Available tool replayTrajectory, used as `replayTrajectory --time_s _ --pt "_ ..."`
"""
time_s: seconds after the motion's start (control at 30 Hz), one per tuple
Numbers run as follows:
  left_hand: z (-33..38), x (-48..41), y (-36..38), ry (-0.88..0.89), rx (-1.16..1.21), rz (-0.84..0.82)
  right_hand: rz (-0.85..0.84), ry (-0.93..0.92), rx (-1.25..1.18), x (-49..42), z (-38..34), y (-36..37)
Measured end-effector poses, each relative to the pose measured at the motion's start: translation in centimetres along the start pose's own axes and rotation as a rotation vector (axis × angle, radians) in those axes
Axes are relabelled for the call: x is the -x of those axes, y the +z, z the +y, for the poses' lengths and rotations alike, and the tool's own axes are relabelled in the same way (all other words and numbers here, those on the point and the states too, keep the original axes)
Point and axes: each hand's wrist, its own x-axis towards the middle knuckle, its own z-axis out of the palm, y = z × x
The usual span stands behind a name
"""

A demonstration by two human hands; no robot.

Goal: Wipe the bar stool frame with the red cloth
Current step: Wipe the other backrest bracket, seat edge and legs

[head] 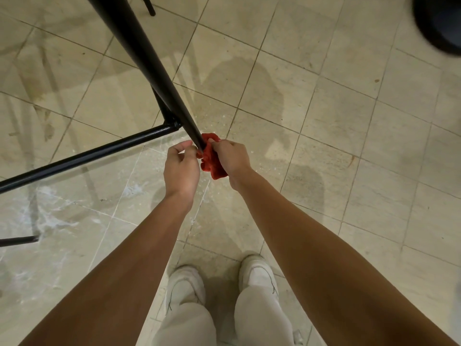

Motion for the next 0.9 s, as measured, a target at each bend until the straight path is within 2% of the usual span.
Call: replayTrajectory --time_s 0.2,0.57,0.83,0.9 --pt "1.3 1.5 -0.7 0.005 0.044 0.009 0.029 -0.062 0.087 2.1 -2.0 0.2" --pt "4.9 6.8 -2.4 0.026 0.124 0.035 -0.002 -0.170 0.062 8.7 -7.6 -0.4" --pt "6.7 9.1 -4.8 -0.052 0.112 -0.002 0.073 -0.222 0.006 11.8 -8.3 0.3" --pt "6.8 9.4 -5.4 -0.073 0.074 -0.004 0.074 -0.171 -0.014 12.1 -8.1 0.5"
